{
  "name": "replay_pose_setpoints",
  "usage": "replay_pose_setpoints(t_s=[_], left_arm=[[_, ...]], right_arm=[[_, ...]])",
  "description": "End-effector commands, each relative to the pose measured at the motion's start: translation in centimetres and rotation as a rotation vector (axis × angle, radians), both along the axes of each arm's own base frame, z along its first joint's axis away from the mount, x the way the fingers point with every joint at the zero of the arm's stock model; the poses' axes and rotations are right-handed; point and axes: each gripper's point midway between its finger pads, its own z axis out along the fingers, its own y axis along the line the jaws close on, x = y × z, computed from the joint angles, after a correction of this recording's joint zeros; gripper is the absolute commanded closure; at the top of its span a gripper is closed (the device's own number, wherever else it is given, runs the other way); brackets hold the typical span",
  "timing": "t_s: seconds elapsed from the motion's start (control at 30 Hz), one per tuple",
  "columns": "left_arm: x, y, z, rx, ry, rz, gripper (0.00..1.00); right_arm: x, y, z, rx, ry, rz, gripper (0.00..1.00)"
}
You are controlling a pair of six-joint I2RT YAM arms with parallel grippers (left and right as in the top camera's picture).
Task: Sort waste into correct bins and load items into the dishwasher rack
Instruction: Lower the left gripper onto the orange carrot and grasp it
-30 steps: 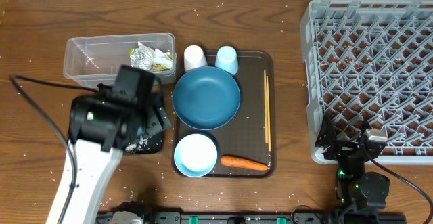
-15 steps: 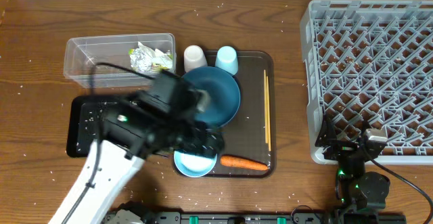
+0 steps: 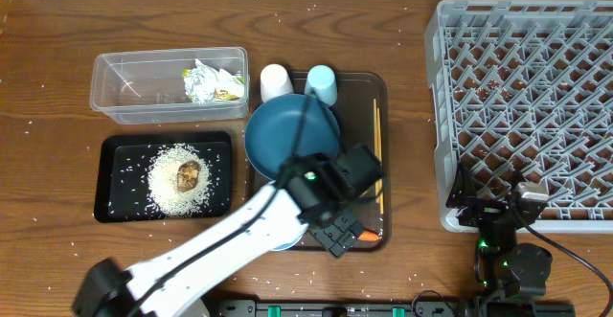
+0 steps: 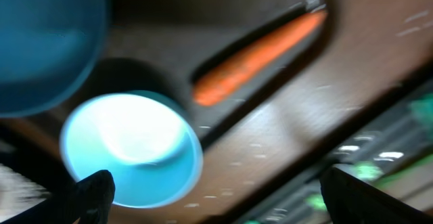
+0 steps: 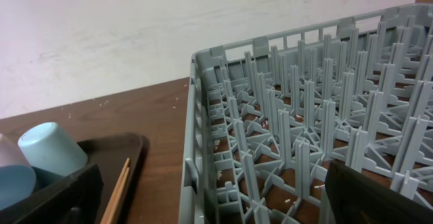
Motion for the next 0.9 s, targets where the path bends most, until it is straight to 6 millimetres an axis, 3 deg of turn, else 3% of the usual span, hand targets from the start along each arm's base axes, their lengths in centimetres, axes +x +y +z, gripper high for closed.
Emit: replay_pose_setpoints(t_s=[0.0,0.17,0.37,0.67,0.87], left_arm=[[1.4,1.1,-2.3,0.178,-0.07,-0.174,0.02],[0.7,0.0,-5.5,0.254,-0.016,-0.324,0.02],[-0.1,-1.8,-8.0,0.281,-0.003,-0.479,0.02],[0.0,-3.9,-9.4,0.222,-0.008,-0.516,0.01],[-0.1,-3.9,-10.4,0.235,0.017,-0.545,0.02]], right_arm=[[0.0,-0.5,-0.1,-0.006,0.004,-0.02,0.01],[0.0,-0.5,-0.1,-0.006,0.004,-0.02,0.01],[0.0,-0.5,-0.1,-0.006,0.004,-0.02,0.01],[0.0,-0.5,-0.1,-0.006,0.004,-0.02,0.01],[0.0,-0.5,-0.1,-0.006,0.004,-0.02,0.01]])
